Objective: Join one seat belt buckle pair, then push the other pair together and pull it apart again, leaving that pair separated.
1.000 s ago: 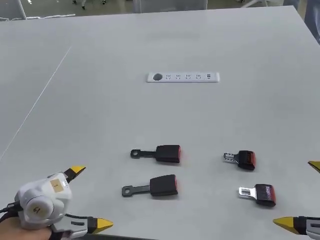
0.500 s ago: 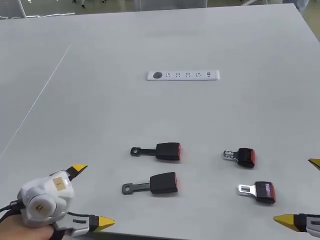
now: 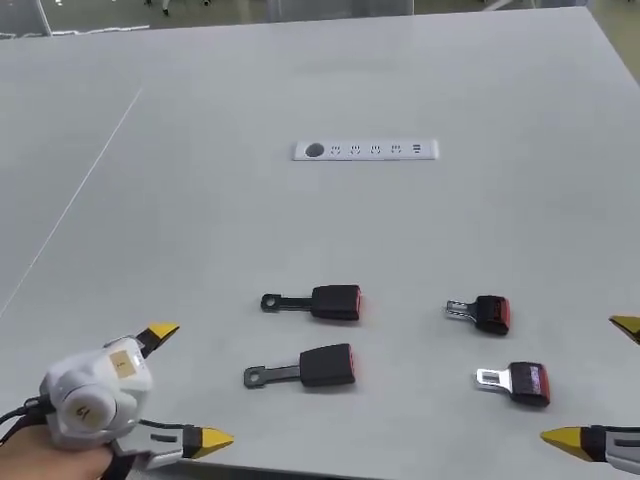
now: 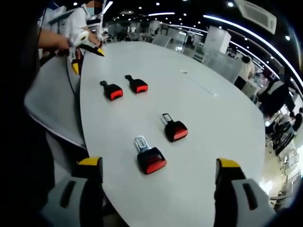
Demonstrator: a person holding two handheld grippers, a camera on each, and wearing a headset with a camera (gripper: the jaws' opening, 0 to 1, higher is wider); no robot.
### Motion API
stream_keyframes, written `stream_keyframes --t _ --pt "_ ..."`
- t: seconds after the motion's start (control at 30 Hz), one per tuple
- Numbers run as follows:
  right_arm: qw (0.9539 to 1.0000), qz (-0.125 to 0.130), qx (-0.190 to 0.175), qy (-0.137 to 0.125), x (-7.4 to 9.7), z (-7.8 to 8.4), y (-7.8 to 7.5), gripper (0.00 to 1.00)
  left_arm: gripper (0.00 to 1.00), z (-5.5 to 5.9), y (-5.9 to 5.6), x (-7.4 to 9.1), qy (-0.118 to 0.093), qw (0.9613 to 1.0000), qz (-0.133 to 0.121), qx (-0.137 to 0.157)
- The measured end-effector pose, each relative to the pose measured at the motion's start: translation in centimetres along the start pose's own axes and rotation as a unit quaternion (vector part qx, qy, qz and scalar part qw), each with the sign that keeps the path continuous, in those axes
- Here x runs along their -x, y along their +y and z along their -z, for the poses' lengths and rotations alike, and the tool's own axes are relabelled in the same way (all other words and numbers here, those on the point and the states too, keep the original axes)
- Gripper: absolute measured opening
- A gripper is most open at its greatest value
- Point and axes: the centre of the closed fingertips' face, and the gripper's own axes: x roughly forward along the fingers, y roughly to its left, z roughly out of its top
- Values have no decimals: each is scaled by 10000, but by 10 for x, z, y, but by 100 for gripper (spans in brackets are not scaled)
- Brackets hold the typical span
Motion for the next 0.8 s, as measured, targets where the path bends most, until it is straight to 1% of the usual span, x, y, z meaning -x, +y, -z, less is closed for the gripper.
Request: stream_keyframes --t 0.1,0.17,0.33,0.4,0.47,0.57,0.6,0.63,0.67,0.73,0.77,0.8 --pt "10000 15 -38 3 1 -1 -1 98 100 1 -2 -1 42 10000 20 -71" --pt "10000 4 -56 36 1 -1 -1 97 98 -2 -3 -2 3 9999 47 -162" --pt "9998 -72 -104 130 0 -1 1 92 96 -5 -5 -9 80 9994 101 -312" --pt "9998 -84 -98 163 0 -2 2 90 95 -9 -7 -12 76 9994 133 -302" --pt "9998 -91 -42 177 -1 -4 1 89 93 -10 -8 -14 89 9993 162 -325" --pt "9998 -121 -50 169 -3 -6 0 86 91 -11 -9 -18 187 9986 250 -438" --pt "9998 -120 -34 183 -4 -6 0 85 91 -11 -9 -20 230 9980 253 -530" --pt "9997 -129 -28 184 -4 -7 -1 84 90 -9 -7 -21 329 9968 238 -694" --pt "9997 -143 -26 195 -5 -7 -1 82 90 -9 -6 -24 365 9964 236 -721" --pt "9995 -216 25 220 -7 -8 1 81 90 -11 -8 -27 380 9966 311 -664" --pt "9994 -250 44 244 -8 -8 2 79 88 -14 -9 -30 390 9962 340 -707" --pt "9991 -251 64 326 -9 -5 1 77 87 -14 -10 -32 433 9954 348 -775"
